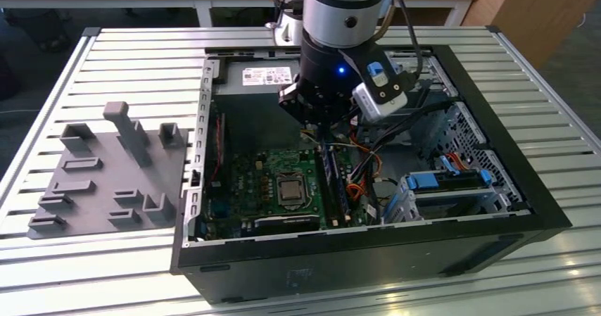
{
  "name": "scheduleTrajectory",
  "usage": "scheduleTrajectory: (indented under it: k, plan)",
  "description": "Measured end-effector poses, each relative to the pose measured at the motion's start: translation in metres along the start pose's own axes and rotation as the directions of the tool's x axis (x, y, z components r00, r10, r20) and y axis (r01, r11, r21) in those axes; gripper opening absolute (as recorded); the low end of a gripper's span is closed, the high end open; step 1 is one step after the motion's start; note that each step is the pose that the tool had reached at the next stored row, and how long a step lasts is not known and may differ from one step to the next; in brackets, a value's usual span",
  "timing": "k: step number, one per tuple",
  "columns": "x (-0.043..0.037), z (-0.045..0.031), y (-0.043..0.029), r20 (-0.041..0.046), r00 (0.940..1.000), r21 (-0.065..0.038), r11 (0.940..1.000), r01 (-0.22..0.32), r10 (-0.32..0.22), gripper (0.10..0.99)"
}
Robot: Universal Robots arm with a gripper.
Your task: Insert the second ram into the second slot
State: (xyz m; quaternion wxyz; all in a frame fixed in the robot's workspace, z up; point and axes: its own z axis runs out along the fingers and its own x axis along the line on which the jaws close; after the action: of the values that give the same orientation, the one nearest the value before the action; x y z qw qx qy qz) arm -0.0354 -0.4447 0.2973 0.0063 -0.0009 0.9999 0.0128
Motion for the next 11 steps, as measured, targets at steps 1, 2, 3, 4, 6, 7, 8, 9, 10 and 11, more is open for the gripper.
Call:
scheduleTrajectory:
  k: [1,2,3,4,6,7,8,9,10,11]
  plan:
    - [0.0,0.0004,0.0,0.0,1.0,0.001,1.0,0.0,0.0,0.137]
    - [0.0,0.0007,0.0,0.0,1.0,0.001,1.0,0.0,0.0,0.137]
    - [0.0,0.0011,0.0,0.0,1.0,0.002,1.0,0.0,0.0,0.137]
    - [0.0,0.0018,-0.0001,0.0001,1.0,0.003,1.0,0.0,0.0,0.137]
    - [0.0001,0.0039,-0.0001,-0.0001,1.0,0.005,1.0,0.0,0.0,0.137]
    - [0.0001,0.0056,-0.0002,0.0,1.0,0.005,1.0,0.0,0.0,0.137]
    - [0.0001,0.0074,-0.0002,-0.0001,1.0,0.005,1.0,0.0,0.0,0.137]
    - [0.0001,0.0092,-0.0002,0.0,1.0,0.004,1.0,0.001,-0.001,0.137]
    - [0.0001,0.011,-0.0003,0.0,1.0,0.004,1.0,0.001,-0.001,0.137]
    - [0.0002,0.0127,-0.0003,-0.0001,1.0,0.005,1.0,0.001,-0.001,0.137]
